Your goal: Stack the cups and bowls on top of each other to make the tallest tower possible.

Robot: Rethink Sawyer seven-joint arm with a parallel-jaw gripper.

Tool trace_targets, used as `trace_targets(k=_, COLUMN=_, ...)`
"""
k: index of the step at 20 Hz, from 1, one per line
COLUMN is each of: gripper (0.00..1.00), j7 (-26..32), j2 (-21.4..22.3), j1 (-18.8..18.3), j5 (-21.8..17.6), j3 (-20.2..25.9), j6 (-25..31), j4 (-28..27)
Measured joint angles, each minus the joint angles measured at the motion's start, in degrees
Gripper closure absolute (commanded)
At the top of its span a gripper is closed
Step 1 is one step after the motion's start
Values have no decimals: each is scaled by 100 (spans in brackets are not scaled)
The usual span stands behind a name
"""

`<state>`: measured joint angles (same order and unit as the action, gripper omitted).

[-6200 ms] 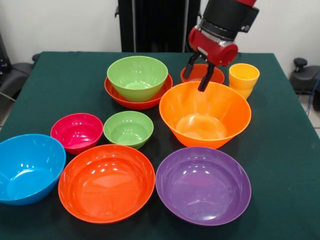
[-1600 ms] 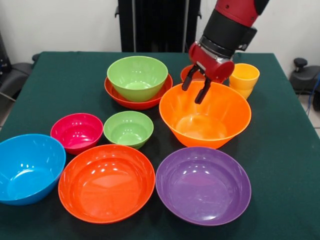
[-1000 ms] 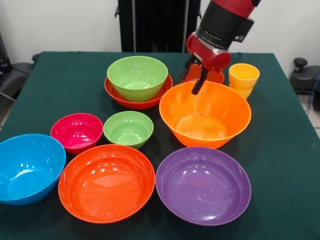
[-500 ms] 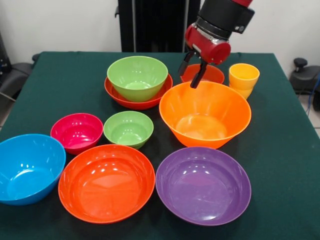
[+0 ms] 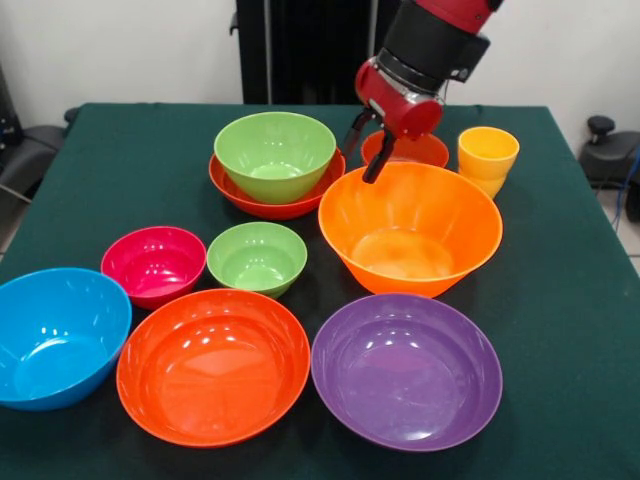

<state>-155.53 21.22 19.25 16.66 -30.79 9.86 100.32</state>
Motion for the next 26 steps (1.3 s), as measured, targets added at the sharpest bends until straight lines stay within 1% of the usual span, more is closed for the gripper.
trace_targets(k=4, gripper=0, j7=0, j2=-155, j1=1, j5=1, j3=-13, j6=-130, j4=-2)
trace_targets(k=8, gripper=0, j7=0, j2=-327, j1=-19, j5=1, j3=-10, j6=-390, j4=-2)
trace_targets(k=17, gripper=0, j7=0, j2=-314, j1=-150, j5=1, j3=89, j6=-448, j4=-2)
trace_targets(k=26, gripper=0, j7=0, j2=-307, j1=-163, j5=-34, j3=197, j6=-451, j4=-4)
